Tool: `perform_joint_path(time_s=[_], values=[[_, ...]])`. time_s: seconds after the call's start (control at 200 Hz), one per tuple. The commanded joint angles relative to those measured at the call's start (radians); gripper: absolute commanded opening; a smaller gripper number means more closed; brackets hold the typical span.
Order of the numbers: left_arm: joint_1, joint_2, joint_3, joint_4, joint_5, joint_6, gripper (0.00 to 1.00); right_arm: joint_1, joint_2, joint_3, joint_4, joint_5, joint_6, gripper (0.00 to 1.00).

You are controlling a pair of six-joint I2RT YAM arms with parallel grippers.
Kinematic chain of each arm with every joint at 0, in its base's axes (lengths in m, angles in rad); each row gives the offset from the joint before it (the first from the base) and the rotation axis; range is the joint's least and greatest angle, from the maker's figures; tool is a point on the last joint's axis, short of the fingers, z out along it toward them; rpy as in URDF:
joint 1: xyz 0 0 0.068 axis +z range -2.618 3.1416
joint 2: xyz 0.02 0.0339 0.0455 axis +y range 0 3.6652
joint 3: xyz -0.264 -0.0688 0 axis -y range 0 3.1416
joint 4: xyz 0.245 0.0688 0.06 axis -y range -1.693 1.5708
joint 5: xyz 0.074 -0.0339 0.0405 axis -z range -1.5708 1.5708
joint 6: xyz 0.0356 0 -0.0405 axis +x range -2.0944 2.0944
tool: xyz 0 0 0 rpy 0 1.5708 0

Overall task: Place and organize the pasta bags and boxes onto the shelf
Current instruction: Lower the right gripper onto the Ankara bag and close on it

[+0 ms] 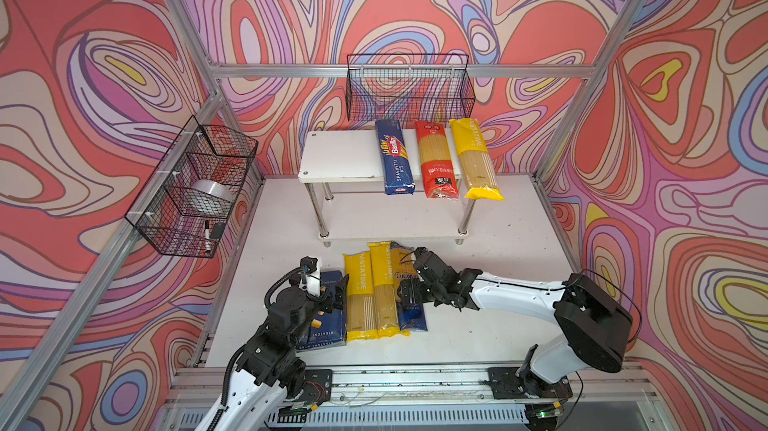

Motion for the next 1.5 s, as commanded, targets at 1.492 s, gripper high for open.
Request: perform_joint_path(time_s=[1.492], values=[[-0.003,0.134,0.020,0.019,0.014,0.004,1.00,-0.026,-0.108,-0.051,-0.171,0.102,-0.117,0.98]])
